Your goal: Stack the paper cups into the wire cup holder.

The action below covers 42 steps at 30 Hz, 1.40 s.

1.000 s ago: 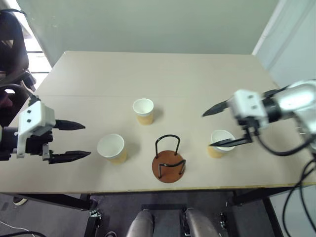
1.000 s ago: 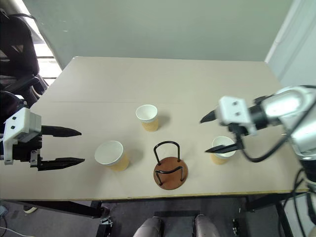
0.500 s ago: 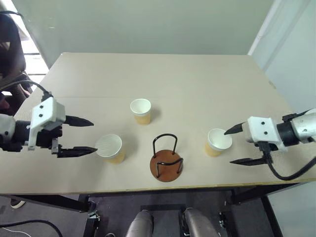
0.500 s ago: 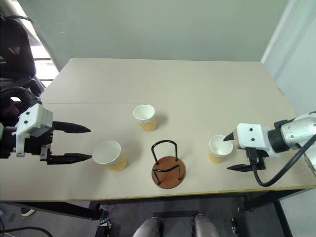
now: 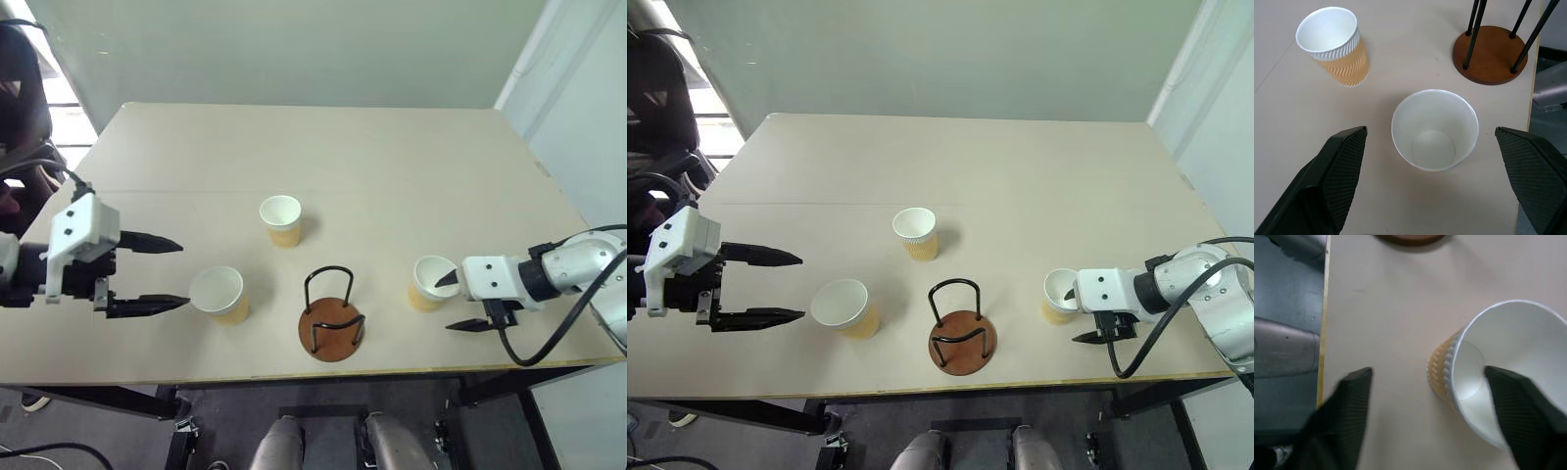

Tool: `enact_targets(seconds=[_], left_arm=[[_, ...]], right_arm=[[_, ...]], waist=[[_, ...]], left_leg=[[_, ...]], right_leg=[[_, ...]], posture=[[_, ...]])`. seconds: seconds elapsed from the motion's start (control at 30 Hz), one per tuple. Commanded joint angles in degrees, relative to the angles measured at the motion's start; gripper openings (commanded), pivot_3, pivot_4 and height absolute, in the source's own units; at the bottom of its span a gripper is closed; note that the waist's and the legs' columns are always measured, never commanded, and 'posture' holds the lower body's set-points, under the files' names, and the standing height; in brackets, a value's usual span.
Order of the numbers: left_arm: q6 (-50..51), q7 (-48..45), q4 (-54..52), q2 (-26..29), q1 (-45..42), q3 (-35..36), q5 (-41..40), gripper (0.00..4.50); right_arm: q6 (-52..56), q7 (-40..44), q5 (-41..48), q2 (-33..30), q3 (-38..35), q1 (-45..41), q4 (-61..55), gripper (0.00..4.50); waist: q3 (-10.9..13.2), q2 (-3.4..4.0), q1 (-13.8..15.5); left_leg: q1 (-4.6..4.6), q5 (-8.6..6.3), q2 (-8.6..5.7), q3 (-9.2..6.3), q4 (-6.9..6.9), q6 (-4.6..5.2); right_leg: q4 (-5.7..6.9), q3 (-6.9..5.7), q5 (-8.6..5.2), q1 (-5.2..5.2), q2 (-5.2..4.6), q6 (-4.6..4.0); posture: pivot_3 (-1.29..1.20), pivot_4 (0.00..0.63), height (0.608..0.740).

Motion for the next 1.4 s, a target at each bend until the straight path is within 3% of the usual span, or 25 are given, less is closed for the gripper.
enact_targets(seconds=[0.03,0.2,0.23,0.4,0.6,0.83,0.93,1.07,1.23,1.4], left_arm=[[0.33,0.63,-1.96,0.25,0.46,2.91,-0.72,4.50],[0.86,0.70,-2.66,-0.24,0.25,3.90,-2.21,4.50],[1.03,0.64,-2.74,-0.36,0.00,4.16,-2.83,4.50],[10.56,-0.22,-5.03,-1.89,-5.72,10.97,-19.38,4.50],[15.35,-2.72,-6.17,-0.47,-4.21,13.61,-23.34,4.50],[16.32,-3.57,-6.93,-0.06,-2.98,13.65,-23.16,4.50],[16.07,-4.74,-7.69,0.63,-1.41,13.10,-22.02,4.50],[14.59,-7.67,-7.48,1.97,2.81,13.40,-18.47,4.50],[13.33,-8.43,-7.68,2.11,4.04,12.98,-16.77,4.50],[12.67,-7.75,-8.39,1.68,3.98,11.71,-16.12,4.50]], right_arm=[[-1.34,0.57,-0.87,0.50,0.37,-1.67,0.05,2.10],[-2.33,0.90,-2.24,1.57,1.54,-3.29,1.86,0.19],[-2.45,1.02,-2.41,1.72,1.63,-3.43,2.08,0.03],[-2.79,1.50,-3.02,2.06,1.68,-3.94,2.64,0.03],[-2.95,2.40,-3.12,1.96,1.61,-4.88,3.14,0.03],[-3.41,4.34,-2.34,2.39,1.72,-7.20,4.58,0.03],[-2.73,7.43,2.68,2.64,-0.99,-10.29,5.56,0.03],[3.79,12.86,15.80,3.44,-6.54,-20.35,4.68,0.03],[15.25,10.25,27.79,10.24,-7.19,-32.97,1.22,0.03],[20.53,6.41,29.79,15.60,-2.20,-33.23,-6.08,0.03]], waist=[[0.00,0.00,-0.01],[0.00,0.00,0.00],[0.00,0.00,0.02],[-0.01,-0.03,0.16],[-0.01,0.03,0.13],[-0.01,0.03,0.12],[0.00,0.03,0.09],[0.07,0.15,-0.03],[0.01,0.05,-0.31],[0.04,0.10,-0.13]], left_leg=[[0.00,0.00,0.00,0.00,0.02,0.00],[0.01,0.02,0.00,0.00,0.07,0.01],[0.01,0.02,0.00,0.00,0.07,0.01],[-0.02,0.02,0.02,0.00,0.07,0.01],[0.10,0.02,0.04,0.08,0.05,0.00],[0.17,0.05,0.12,0.08,0.08,0.00],[0.19,0.05,0.14,0.10,0.08,0.00],[0.19,0.06,0.21,0.21,0.06,-0.01],[0.29,0.07,0.41,0.24,-0.10,-0.04],[0.42,0.02,0.60,0.25,-0.17,-0.15]], right_leg=[[0.00,0.00,0.01,0.00,0.00,-0.01],[0.02,0.00,0.03,0.01,0.01,-0.05],[0.02,0.00,0.04,0.01,0.01,-0.05],[0.01,-0.02,0.06,0.02,0.02,-0.04],[0.01,0.02,0.14,0.09,0.04,0.00],[0.01,0.03,0.13,0.15,0.13,-0.08],[0.01,0.05,0.12,0.16,0.16,-0.10],[0.01,0.13,0.07,0.13,0.29,-0.19],[0.06,0.15,-0.15,0.11,0.57,-0.57],[0.15,0.09,-0.33,0.19,0.76,-0.88]], posture=[[0.00,0.150,0.740],[0.00,0.150,0.740],[0.00,0.150,0.740],[0.00,0.150,0.740],[0.00,0.150,0.740],[0.00,0.150,0.740],[0.00,0.150,0.740],[0.00,0.150,0.740],[0.00,0.150,0.740],[0.00,0.150,0.740]])
